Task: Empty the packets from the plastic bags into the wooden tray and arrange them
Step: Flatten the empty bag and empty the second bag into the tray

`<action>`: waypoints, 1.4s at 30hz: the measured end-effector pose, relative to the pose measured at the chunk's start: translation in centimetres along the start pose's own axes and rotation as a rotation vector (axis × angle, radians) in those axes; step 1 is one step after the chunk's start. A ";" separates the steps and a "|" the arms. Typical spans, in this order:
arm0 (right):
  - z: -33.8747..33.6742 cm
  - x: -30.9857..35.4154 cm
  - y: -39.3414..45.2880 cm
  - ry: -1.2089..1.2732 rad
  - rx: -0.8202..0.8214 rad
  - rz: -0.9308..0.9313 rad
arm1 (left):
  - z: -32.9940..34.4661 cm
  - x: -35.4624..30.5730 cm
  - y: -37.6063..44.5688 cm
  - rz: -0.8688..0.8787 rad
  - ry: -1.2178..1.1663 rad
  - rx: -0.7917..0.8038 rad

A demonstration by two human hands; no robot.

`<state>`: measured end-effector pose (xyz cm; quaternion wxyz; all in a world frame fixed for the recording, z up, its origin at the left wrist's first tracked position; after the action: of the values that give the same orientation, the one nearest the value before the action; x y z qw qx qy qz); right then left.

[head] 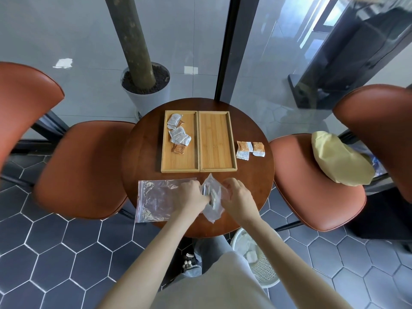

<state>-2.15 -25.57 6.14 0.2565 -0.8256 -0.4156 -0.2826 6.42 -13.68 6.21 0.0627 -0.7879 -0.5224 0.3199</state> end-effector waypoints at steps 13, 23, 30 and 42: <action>-2.2 -4.7 -0.5 0.531 -0.007 0.270 | -0.5 -0.9 -0.3 -0.053 -0.308 0.160; 3.1 -5.8 -3.3 1.326 0.046 0.449 | -5.6 -7.8 -3.7 0.160 -0.316 0.264; 6.8 -6.5 -4.7 1.700 0.053 0.815 | -8.8 -8.9 -4.4 0.251 -0.410 0.321; 3.5 -9.5 -1.2 1.543 0.025 0.814 | -8.1 -2.9 3.4 0.092 -0.701 0.088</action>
<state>-6.97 -27.74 -2.54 0.5566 -0.4851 0.1985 -0.6446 12.92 -15.79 12.37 -0.1010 -0.6493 -0.4619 0.5957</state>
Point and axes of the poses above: each hand's wrist, its own y-axis towards the middle knuckle, its own z-axis out of the palm, x = y × z, the point moved 9 cm from there along y, towards the middle knuckle, and after that the axes turned 5 degrees about y, right-handed, at the moved point
